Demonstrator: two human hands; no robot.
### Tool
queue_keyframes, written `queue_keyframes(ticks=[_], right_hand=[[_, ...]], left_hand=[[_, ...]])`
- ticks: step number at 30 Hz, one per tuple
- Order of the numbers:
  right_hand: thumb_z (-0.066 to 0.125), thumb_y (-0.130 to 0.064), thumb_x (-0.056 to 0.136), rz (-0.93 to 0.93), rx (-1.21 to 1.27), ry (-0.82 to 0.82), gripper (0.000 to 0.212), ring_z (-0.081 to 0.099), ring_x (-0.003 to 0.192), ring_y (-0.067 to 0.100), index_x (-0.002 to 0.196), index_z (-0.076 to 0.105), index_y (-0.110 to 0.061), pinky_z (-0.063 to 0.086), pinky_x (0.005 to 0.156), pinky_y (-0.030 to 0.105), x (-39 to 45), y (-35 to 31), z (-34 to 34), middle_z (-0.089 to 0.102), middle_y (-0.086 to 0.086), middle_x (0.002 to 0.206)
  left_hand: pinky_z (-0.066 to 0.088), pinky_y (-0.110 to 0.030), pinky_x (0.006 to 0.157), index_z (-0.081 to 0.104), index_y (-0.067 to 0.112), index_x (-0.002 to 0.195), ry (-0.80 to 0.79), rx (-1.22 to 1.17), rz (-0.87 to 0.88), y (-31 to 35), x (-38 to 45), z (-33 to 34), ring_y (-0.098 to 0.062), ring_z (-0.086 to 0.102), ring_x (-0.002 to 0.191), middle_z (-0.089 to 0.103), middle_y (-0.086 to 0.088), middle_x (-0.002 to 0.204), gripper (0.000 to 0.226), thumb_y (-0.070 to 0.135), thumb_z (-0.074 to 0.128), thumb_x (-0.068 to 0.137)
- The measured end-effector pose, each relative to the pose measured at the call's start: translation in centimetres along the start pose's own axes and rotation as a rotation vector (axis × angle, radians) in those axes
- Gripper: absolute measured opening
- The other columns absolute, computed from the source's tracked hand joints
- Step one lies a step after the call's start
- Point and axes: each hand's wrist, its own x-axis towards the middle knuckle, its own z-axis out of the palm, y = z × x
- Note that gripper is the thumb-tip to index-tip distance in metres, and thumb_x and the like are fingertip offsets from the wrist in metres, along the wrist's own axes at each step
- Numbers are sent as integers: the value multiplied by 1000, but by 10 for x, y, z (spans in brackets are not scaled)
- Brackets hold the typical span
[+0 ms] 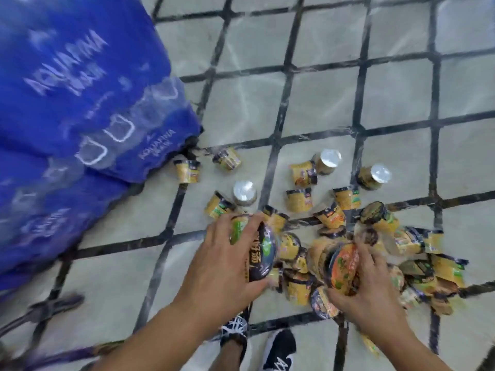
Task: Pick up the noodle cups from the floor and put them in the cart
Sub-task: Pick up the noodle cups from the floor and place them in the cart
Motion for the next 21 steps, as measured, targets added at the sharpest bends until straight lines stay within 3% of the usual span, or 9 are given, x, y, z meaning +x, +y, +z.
queue_keyframes(ticks=[4, 6, 8, 11, 15, 18, 19, 21], right_hand=[[95, -63, 48, -158, -36, 39, 134, 39, 145, 39, 160, 24, -43, 38, 113, 64, -62, -113, -4, 35, 6, 160], [82, -72, 43, -304, -38, 51, 130, 43, 142, 41, 158, 33, -36, 39, 112, 65, -93, -168, -4, 42, 11, 156], [70, -77, 46, -469, -75, 46, 122, 46, 139, 37, 155, 43, -27, 40, 113, 60, -127, -224, -7, 47, 11, 151], [69, -73, 51, -685, -58, 20, 111, 49, 135, 33, 147, 55, -19, 40, 114, 51, -192, -310, -9, 53, 7, 146], [75, -70, 50, -974, -17, -16, 110, 52, 133, 33, 147, 54, -24, 36, 113, 33, -288, -429, 0, 48, 0, 151], [76, -72, 53, -1181, 0, -59, 106, 51, 137, 29, 149, 50, -36, 41, 108, 43, -365, -506, 27, 42, -7, 155], [76, -72, 54, -1232, 9, -77, 104, 51, 138, 26, 149, 48, -40, 41, 109, 40, -391, -529, 40, 42, -7, 156], [77, -74, 58, -1325, 25, -125, 101, 52, 136, 20, 149, 47, -42, 35, 112, 22, -441, -566, 76, 44, -6, 156]], left_hand=[[32, -42, 123, -12, 56, 156, 198, -101, -108, -32, -96, -93, -17, 3, 154, -3, 10, 162, 113, 73, 68, 79], [32, -42, 123, -9, 54, 157, 332, -100, -156, -54, -149, -130, -19, 5, 153, 0, 7, 160, 112, 73, 68, 79], [32, -41, 123, -3, 53, 159, 470, -83, -199, -73, -213, -162, -21, 11, 153, 4, 5, 160, 111, 73, 70, 77], [32, -37, 120, -2, 58, 158, 607, -116, -277, -106, -313, -206, -17, 15, 152, 5, 12, 160, 110, 79, 66, 75], [27, -29, 115, 8, 62, 158, 789, -100, -417, -161, -445, -249, -14, 27, 148, 18, 10, 160, 106, 87, 58, 69], [34, -34, 107, 15, 65, 156, 876, -115, -558, -208, -536, -270, -11, 33, 141, 27, 13, 155, 103, 86, 61, 67], [36, -35, 103, 18, 65, 155, 903, -135, -600, -224, -564, -275, -9, 36, 138, 29, 15, 153, 102, 86, 61, 65], [41, -40, 101, 24, 67, 153, 952, -188, -681, -261, -618, -280, -9, 39, 136, 33, 18, 151, 102, 85, 63, 60]])
